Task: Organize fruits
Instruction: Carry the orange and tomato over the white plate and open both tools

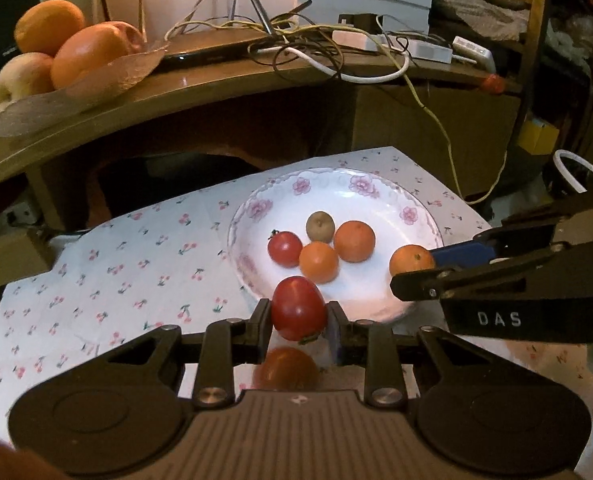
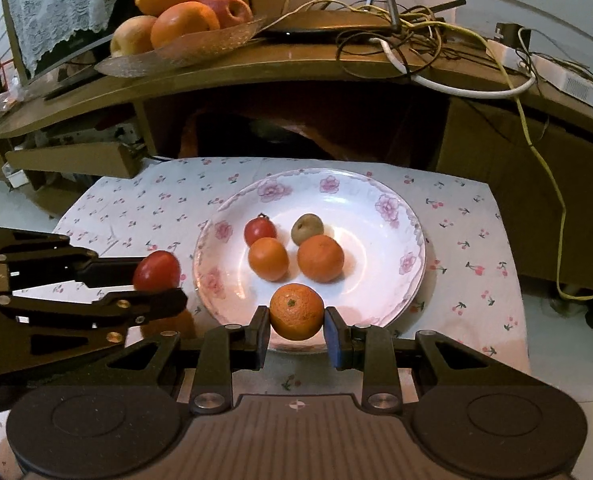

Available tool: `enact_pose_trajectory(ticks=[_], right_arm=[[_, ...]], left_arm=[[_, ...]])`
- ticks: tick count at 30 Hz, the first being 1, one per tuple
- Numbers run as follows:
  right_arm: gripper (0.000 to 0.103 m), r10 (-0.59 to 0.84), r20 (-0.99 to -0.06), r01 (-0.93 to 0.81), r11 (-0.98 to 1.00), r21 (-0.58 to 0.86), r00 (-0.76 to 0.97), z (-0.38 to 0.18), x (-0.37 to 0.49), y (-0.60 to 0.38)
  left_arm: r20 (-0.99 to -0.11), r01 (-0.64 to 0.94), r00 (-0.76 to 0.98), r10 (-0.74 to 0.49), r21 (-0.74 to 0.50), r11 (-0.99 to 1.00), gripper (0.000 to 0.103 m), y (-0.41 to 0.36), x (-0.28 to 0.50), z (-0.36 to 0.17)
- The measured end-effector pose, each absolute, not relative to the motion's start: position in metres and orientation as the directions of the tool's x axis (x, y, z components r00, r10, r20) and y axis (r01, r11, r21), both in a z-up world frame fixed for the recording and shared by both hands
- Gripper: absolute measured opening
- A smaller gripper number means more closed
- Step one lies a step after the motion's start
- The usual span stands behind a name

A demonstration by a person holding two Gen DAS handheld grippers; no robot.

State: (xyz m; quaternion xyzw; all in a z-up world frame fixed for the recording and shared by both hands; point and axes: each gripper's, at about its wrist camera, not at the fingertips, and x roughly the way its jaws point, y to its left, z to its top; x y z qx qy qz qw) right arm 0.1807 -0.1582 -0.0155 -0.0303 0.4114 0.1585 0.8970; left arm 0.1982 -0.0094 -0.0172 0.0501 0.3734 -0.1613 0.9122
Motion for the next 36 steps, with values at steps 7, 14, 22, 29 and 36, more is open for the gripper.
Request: enact_pose_trajectory(ticks=[7, 14, 22, 29, 36], right_arm=[[0.030, 0.244, -0.748, -0.294, 0.953, 0.069, 0.617, -0.021, 0.191, -0.160], [0.031, 0.230, -0.746, -0.281, 0.958, 0.060, 0.626, -0.024, 0.201, -0.158], [0.032, 0.222, -0.739, -0.255, 0.964, 0.071, 0.635, -0.025, 0.205, -0.164], [0.033, 0.223, -0.719, -0.243, 0.967, 0.077, 0.659, -0.019, 0.202, -0.167], [0.033, 0.216, -0.690, -0.213, 0.973, 0.091, 0.691, -0.009, 0.202, -0.177]], left_arm=[[-0.706, 0.337, 0.662, -0.252, -0.020, 0.941, 0.034, -0.017, 0.213, -0.026], [-0.708, 0.327, 0.663, -0.245, -0.020, 0.945, 0.034, -0.016, 0.220, -0.030], [-0.702, 0.323, 0.671, -0.241, -0.017, 0.946, 0.034, -0.018, 0.223, -0.030], [-0.686, 0.312, 0.688, -0.238, -0.017, 0.950, 0.034, -0.014, 0.222, -0.022], [-0.670, 0.302, 0.703, -0.240, -0.025, 0.953, 0.035, -0.008, 0.219, -0.012]])
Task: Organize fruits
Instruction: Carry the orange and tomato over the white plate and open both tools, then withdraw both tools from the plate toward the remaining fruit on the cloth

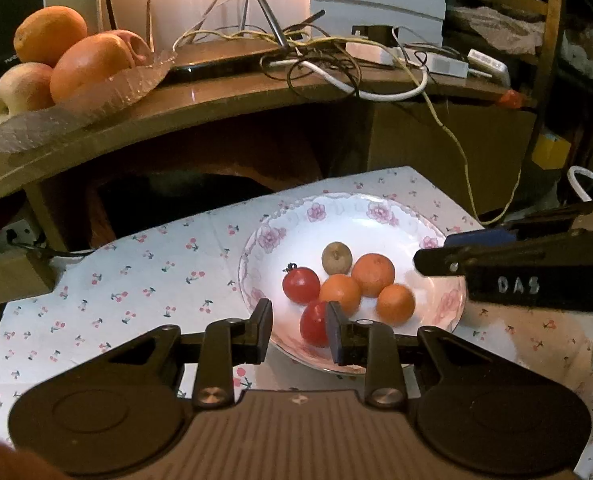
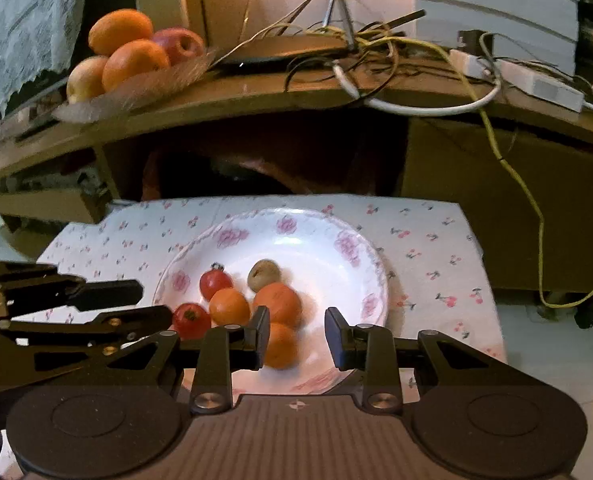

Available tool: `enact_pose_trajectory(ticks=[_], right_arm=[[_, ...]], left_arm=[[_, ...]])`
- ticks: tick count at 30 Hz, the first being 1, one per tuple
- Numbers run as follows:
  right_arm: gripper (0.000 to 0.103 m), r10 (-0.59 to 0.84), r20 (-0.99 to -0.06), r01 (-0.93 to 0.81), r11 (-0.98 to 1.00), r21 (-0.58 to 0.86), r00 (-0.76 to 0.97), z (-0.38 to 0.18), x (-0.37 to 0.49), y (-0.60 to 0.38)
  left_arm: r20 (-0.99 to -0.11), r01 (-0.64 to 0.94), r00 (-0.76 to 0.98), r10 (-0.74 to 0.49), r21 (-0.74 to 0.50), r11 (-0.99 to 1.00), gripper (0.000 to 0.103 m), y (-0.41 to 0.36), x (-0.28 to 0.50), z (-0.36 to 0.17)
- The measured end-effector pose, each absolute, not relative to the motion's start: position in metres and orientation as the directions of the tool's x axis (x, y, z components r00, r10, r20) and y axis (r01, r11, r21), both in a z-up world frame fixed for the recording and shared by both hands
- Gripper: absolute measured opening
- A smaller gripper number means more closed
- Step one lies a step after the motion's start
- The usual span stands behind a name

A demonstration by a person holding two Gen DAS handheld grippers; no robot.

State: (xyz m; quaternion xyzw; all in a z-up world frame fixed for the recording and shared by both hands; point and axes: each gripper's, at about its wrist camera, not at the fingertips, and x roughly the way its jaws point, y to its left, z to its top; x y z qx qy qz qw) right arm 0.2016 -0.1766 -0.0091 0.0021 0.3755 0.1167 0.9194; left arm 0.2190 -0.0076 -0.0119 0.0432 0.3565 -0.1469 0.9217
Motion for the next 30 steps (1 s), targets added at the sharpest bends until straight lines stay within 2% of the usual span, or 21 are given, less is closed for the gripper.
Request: enact_pose_trajectory(ticks=[8, 30], right_arm=[[0.033, 0.212, -0.670, -0.183, 0.976, 0.114, 0.711, -0.002, 0.197, -0.187], [0.034, 0.386, -0.737, -0.392, 0.903, 0.178, 0.555, -0.013, 0.154, -0.135]], left_arm=[[-0.653, 0.296, 0.718, -0.239, -0.023, 0.955, 0.035, -0.003, 0.213, 0.000], [-0.675, 0.242, 0.712, -0.194, -0.023, 0.970, 0.035, 0.036, 0.193, 0.002]])
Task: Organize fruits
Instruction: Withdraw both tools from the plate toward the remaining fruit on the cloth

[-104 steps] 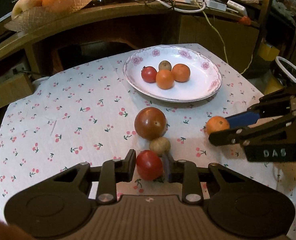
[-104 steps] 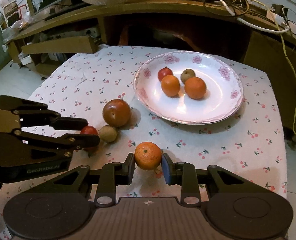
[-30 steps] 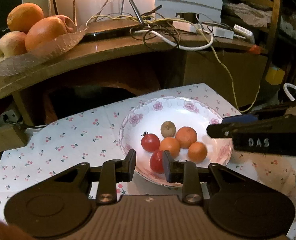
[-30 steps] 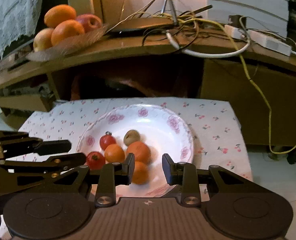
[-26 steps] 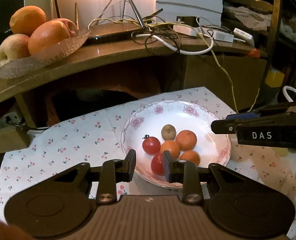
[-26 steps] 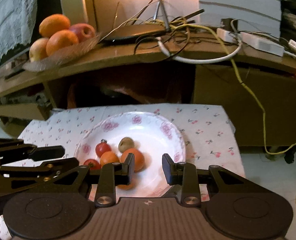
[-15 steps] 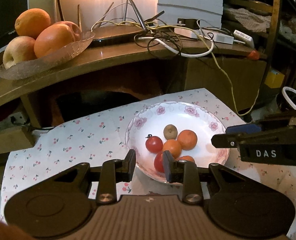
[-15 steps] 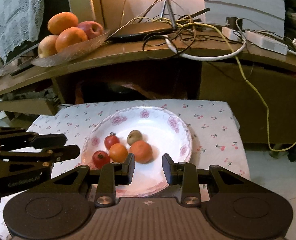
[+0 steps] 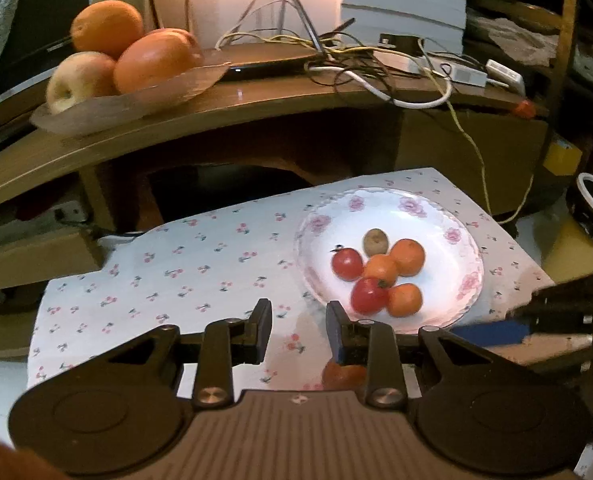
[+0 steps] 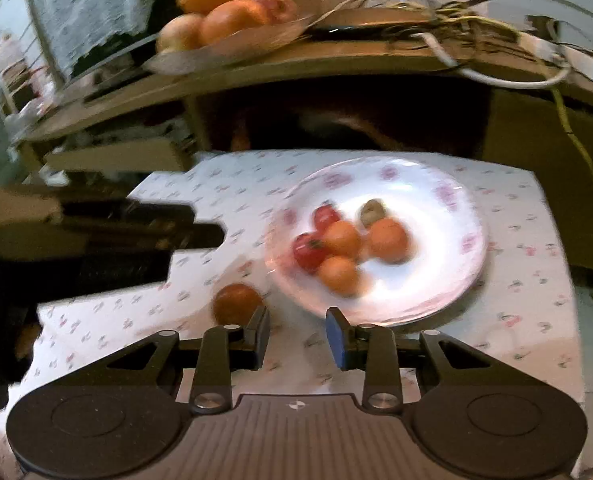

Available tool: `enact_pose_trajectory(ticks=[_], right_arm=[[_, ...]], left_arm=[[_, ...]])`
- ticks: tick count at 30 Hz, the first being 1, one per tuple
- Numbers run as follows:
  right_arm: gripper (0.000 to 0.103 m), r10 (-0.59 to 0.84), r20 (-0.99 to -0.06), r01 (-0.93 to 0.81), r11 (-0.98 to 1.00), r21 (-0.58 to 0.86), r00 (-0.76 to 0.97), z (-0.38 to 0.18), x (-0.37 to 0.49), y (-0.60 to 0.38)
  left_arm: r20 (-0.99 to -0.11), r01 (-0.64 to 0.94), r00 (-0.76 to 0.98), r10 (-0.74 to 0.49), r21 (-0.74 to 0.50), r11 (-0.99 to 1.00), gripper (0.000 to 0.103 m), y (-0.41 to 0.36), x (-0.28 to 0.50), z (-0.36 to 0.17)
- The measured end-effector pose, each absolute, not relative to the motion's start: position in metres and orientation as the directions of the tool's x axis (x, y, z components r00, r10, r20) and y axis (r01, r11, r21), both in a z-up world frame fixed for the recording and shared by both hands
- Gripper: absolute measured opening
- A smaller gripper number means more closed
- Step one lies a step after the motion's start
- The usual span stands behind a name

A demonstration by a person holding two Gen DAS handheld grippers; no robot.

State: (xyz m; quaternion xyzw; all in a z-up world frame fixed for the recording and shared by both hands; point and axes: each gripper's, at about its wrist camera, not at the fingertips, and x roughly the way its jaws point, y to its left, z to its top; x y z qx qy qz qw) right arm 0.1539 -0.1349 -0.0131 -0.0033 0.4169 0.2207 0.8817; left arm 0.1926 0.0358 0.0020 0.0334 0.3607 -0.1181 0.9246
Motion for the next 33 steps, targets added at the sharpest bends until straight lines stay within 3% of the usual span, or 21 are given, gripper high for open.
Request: enact_pose_trajectory(ticks=[21, 25, 33], right_arm=[[0.039, 0.408, -0.796, -0.465, 0.866, 0.182, 0.447, -0.048, 0.156, -0.076], [0.027, 0.395, -0.809, -0.458, 0.871, 0.179, 0.435, -0.052, 0.158, -0.076], [0.026, 0.393, -0.815, -0.438, 0.878, 0.195, 0.426, -0.044, 0.151, -0.097]], left_arm=[[-0.687, 0.189, 0.702, -0.189, -0.075, 0.979, 0.035, 0.081, 0.184, -0.004], [-0.692, 0.209, 0.691, -0.207, -0.082, 0.974, 0.035, 0.078, 0.184, -0.006], [-0.711, 0.321, 0.634, -0.305, -0.116, 0.940, 0.035, 0.053, 0.181, -0.011]])
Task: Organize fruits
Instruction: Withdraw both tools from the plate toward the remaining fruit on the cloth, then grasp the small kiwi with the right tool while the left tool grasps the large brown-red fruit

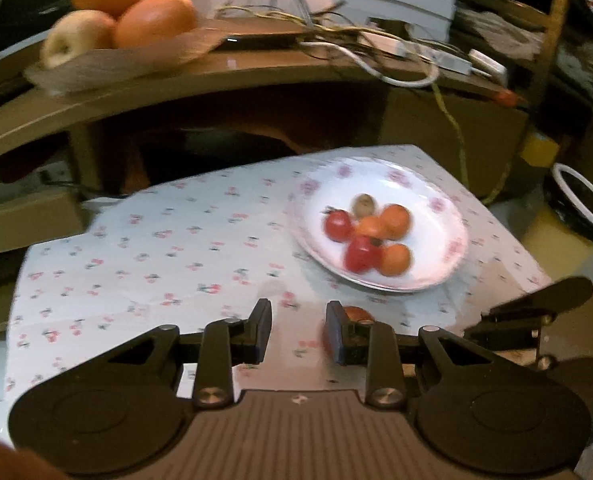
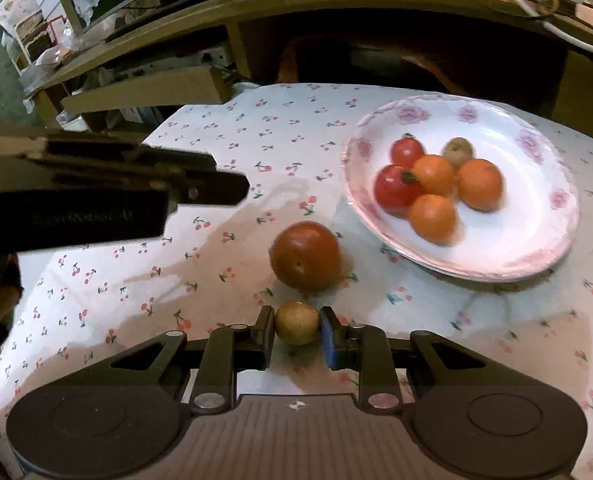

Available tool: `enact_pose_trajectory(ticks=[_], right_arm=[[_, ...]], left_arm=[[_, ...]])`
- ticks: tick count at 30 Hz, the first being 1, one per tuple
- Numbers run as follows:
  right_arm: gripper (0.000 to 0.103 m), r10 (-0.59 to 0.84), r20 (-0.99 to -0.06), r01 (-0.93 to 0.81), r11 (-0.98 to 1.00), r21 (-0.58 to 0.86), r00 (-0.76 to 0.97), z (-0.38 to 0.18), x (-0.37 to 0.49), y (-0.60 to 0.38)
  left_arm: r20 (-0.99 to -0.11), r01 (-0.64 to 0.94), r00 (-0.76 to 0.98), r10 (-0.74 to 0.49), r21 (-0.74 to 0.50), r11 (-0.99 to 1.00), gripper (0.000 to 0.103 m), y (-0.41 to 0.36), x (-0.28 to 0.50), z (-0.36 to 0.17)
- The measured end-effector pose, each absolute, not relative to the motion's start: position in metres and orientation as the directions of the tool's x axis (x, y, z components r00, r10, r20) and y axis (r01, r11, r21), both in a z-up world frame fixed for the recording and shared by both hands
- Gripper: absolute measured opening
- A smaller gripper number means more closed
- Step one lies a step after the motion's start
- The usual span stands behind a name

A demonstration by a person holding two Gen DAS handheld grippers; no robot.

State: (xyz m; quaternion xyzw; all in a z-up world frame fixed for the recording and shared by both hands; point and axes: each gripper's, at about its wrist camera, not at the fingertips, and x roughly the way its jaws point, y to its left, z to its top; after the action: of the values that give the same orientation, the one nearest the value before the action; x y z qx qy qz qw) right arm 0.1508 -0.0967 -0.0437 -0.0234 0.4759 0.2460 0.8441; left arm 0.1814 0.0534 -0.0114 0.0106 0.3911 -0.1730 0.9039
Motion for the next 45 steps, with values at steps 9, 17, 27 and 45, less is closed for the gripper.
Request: enact_pose_trajectory(ticks=[9, 17, 27, 45], right_arm=[[0.026, 0.348, -0.826, -0.357, 0.914, 0.193, 0.444, -0.040, 0.143, -0.136], [0.026, 0.352, -0.825, -0.343, 0.916, 0.208, 0.442, -0.038, 0.138, -0.152], [0.026, 0.350, -0.820, -0.329, 0.920, 0.211, 0.452, -0.036, 0.137, -0.161], [0.026, 0.334, -0.838, -0.374, 0.912, 0.171, 0.431, -0.037, 0.126, -0.159]], left_arm=[[-0.758, 0.389, 0.572, -0.312, -0.084, 0.917, 0.038, 0.016, 0.185, -0.030], [-0.767, 0.344, 0.604, -0.218, 0.004, 0.939, 0.056, 0.007, 0.198, -0.051], [-0.754, 0.287, 0.631, -0.182, 0.009, 0.958, 0.047, 0.014, 0.209, -0.060], [-0.780, 0.356, 0.582, -0.233, -0.013, 0.934, 0.046, 0.010, 0.135, -0.041]])
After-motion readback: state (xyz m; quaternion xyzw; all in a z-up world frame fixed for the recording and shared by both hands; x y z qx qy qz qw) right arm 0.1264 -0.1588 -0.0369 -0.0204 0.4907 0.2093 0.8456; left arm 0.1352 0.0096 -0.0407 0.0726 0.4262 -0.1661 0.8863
